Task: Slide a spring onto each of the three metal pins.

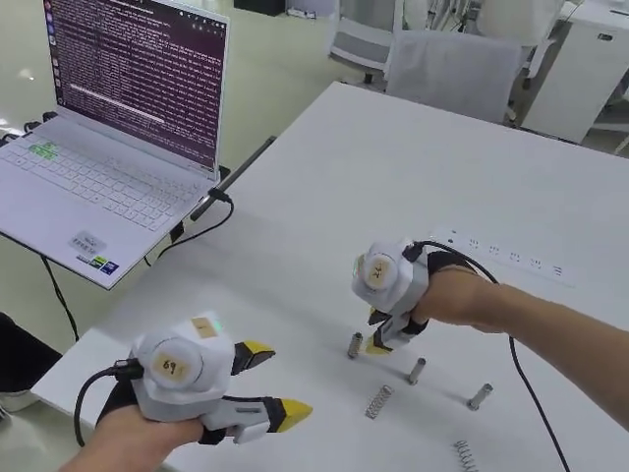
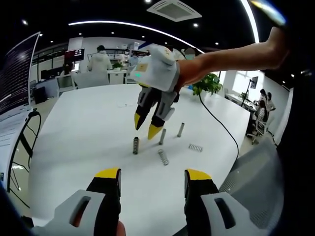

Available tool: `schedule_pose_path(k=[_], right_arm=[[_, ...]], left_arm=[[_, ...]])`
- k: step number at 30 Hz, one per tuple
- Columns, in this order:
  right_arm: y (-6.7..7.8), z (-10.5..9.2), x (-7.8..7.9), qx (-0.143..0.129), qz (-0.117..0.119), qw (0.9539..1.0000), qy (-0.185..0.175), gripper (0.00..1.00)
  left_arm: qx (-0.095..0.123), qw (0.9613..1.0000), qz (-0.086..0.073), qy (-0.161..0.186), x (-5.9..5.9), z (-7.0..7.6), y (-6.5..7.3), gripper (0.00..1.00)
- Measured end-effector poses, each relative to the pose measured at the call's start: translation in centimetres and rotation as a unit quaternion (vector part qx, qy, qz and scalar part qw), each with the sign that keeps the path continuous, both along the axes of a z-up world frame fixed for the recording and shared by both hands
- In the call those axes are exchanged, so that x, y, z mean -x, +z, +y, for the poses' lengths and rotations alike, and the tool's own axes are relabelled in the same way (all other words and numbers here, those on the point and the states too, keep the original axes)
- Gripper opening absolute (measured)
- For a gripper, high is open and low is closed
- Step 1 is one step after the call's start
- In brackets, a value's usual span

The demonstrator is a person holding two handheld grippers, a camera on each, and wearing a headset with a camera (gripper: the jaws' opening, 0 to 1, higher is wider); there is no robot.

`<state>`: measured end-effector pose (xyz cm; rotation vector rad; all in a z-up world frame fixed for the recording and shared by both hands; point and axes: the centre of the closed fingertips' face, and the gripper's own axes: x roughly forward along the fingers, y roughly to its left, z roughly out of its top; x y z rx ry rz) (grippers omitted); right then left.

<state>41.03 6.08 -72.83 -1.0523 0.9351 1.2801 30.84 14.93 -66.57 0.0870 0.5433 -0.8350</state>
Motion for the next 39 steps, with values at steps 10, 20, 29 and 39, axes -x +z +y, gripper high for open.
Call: schedule_pose_path(k=[10,20,29,39], right_arm=[[1.8,-0.7,0.6,-0.062,-0.014,0.9966,-0.053,0.28],[4.4,-1.1,0.6,-0.171,-0.016,0.975,-0.142,0.32],[5.2,-4.0,1.3,-0.199,-0.023,0.9609,-0.191,0.36],[6.0,-7.8,2.9,-0.23,-0.026,0.9383,-0.257,0.4]], left_arm=[[-0.002,1.0,0.002,-0.005,0.3,-0.3,-0.1,0.47],[-0.002,0.9999,-0.004,-0.009,0.2,-0.3,0.5,0.49],[-0.003,0.9998,-0.011,-0.018,0.1,-0.4,1.3,0.52],[-0.006,0.9996,-0.007,-0.025,0.0,-0.5,1.3,0.54]])
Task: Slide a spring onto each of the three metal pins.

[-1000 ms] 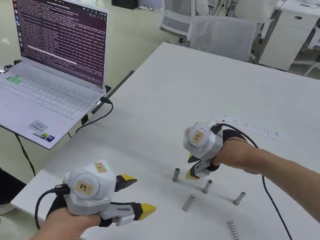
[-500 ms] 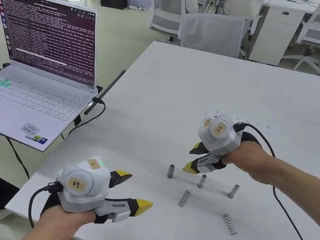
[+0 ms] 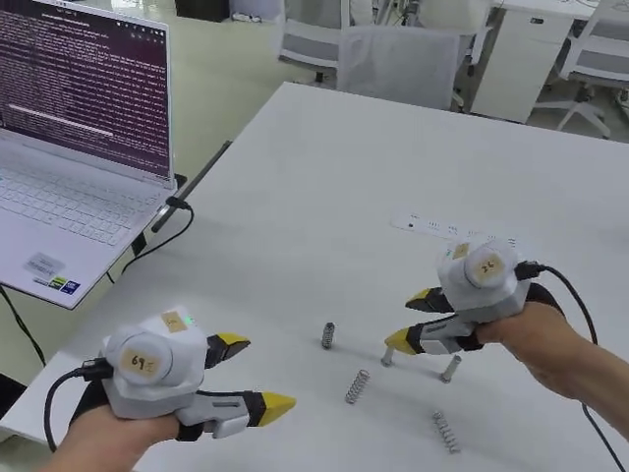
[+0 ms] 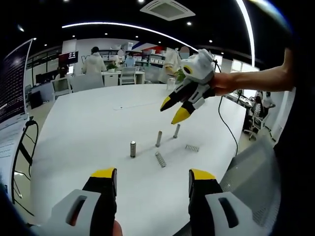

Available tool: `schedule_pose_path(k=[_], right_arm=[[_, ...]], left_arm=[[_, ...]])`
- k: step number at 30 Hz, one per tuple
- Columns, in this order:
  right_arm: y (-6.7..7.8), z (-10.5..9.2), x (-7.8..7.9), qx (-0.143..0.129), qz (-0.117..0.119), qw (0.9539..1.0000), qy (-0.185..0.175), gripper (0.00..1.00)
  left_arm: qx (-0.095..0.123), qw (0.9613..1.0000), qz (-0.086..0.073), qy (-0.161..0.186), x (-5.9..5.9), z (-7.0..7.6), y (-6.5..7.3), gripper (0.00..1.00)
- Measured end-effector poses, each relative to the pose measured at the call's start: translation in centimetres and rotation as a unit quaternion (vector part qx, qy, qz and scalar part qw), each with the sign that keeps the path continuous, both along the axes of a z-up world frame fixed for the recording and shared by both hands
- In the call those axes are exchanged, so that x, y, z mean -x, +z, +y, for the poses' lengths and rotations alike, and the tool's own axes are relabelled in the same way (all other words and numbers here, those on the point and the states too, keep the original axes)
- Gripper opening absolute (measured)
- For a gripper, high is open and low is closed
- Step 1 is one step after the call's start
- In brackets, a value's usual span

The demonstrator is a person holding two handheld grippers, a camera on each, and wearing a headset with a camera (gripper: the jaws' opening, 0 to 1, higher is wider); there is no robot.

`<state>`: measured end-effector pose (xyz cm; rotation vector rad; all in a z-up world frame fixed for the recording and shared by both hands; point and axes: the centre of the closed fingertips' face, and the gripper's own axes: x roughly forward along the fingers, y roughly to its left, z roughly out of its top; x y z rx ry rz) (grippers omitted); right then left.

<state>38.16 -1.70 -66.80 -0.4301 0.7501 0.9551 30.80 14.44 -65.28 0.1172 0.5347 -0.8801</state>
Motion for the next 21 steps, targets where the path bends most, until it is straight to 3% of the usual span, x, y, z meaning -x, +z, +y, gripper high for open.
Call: schedule_pose_path(k=[12,21], right_arm=[[1.0,-4.0,1.5,-0.041,-0.012,0.9962,-0.076,0.44],[1.2,-6.0,4.1,-0.061,-0.015,0.9915,-0.114,0.47]], left_arm=[[-0.003,1.0,0.0,-0.002,-0.3,0.2,0.1,0.54],[0.001,1.0,0.004,0.0,-0.4,-0.1,0.1,0.54]])
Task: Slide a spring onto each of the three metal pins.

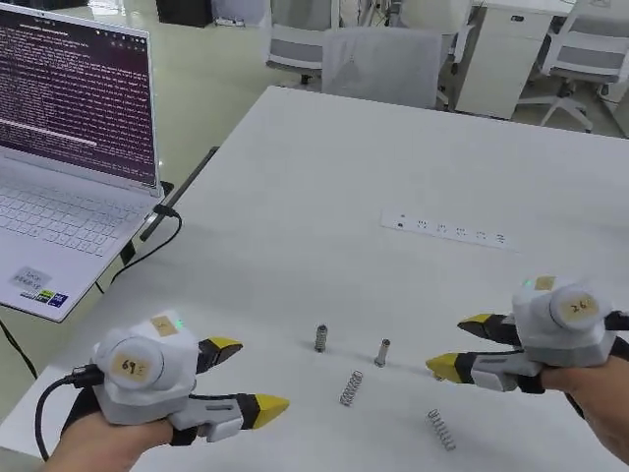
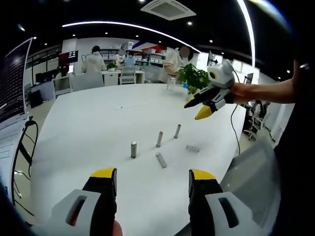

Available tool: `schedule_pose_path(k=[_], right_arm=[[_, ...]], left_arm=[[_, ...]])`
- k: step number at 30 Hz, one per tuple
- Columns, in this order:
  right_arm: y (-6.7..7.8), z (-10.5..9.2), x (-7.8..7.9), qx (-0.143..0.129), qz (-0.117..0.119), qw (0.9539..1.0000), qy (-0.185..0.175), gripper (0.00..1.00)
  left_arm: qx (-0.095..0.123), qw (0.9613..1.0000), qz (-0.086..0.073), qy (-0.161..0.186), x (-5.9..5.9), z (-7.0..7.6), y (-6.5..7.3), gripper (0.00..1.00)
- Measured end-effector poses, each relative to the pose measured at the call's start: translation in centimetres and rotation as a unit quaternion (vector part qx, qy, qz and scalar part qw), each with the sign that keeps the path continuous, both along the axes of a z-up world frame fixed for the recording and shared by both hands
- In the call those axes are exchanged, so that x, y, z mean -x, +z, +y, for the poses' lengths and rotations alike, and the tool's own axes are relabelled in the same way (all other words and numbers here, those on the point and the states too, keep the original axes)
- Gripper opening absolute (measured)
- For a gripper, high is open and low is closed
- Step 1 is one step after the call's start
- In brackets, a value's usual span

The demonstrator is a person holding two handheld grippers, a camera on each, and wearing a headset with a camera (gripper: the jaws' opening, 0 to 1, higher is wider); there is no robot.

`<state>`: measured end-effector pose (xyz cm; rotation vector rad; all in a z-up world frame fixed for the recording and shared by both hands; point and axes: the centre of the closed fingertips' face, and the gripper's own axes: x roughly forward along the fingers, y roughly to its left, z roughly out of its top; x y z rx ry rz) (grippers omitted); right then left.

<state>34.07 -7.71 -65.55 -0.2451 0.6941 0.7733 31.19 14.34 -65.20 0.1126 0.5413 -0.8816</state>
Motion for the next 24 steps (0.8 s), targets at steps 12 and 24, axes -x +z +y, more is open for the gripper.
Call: schedule_pose_path(k=[12,24], right_arm=[[0.0,-1.9,5.3,-0.06,0.005,0.9946,-0.085,0.57],[0.2,-3.0,8.8,-0.079,0.006,0.9884,-0.129,0.62]], left_arm=[[0.003,0.9999,0.005,-0.013,-0.5,-0.6,0.0,0.54],[0.006,0.9991,0.006,-0.041,-0.6,-2.2,0.2,0.54]])
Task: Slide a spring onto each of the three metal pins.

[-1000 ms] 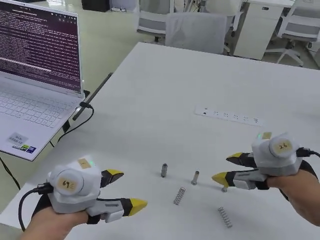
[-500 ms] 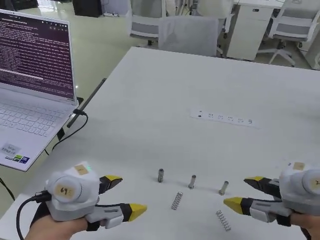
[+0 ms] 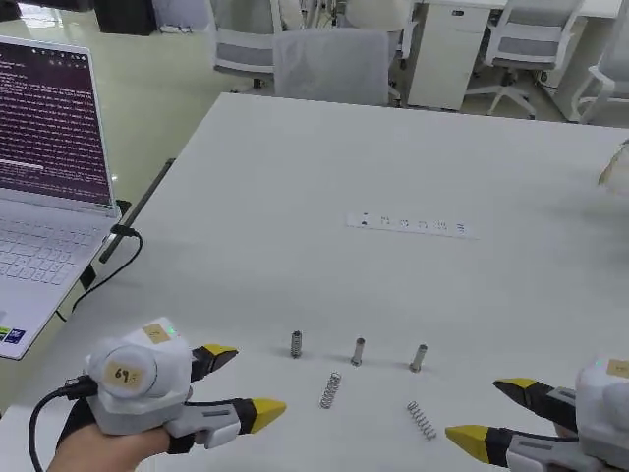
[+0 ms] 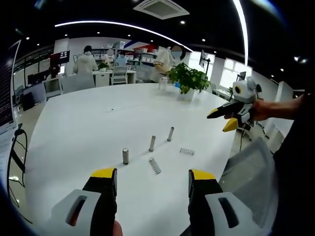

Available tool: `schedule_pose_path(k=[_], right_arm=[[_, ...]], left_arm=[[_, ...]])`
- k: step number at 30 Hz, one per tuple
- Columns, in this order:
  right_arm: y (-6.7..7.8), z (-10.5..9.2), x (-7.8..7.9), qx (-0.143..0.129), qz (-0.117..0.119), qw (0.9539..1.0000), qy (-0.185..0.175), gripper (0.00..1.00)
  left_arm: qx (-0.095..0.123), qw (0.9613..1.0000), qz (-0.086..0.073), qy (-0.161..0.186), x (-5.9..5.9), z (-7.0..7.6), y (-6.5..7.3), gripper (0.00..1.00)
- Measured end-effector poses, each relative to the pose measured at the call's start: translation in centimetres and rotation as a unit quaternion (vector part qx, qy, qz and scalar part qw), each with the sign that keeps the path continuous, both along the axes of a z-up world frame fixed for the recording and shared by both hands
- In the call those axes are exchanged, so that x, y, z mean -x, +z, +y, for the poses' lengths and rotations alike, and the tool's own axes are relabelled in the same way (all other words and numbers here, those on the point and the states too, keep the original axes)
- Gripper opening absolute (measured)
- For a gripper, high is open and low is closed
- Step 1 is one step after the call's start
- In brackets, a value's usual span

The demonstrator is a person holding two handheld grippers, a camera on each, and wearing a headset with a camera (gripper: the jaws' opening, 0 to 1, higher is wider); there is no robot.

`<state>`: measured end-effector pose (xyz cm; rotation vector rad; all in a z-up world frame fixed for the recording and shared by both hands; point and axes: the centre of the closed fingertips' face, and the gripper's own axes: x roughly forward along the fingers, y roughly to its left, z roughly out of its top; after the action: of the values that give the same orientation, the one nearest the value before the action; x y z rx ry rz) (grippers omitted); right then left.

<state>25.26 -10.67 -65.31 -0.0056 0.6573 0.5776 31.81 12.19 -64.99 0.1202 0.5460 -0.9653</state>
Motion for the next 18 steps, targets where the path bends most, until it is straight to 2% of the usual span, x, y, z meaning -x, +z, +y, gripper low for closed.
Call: schedule_pose_path(k=[12,18], right_arm=[[0.6,0.3,0.7,-0.004,-0.008,0.9999,-0.01,0.67],[0.5,0.5,1.0,-0.004,-0.004,1.0,-0.007,0.66]], left_arm=[[0.002,1.0,0.002,-0.008,-0.2,-0.1,0.0,0.54],[0.003,0.9999,0.006,-0.009,-0.6,-1.1,-0.3,0.53]])
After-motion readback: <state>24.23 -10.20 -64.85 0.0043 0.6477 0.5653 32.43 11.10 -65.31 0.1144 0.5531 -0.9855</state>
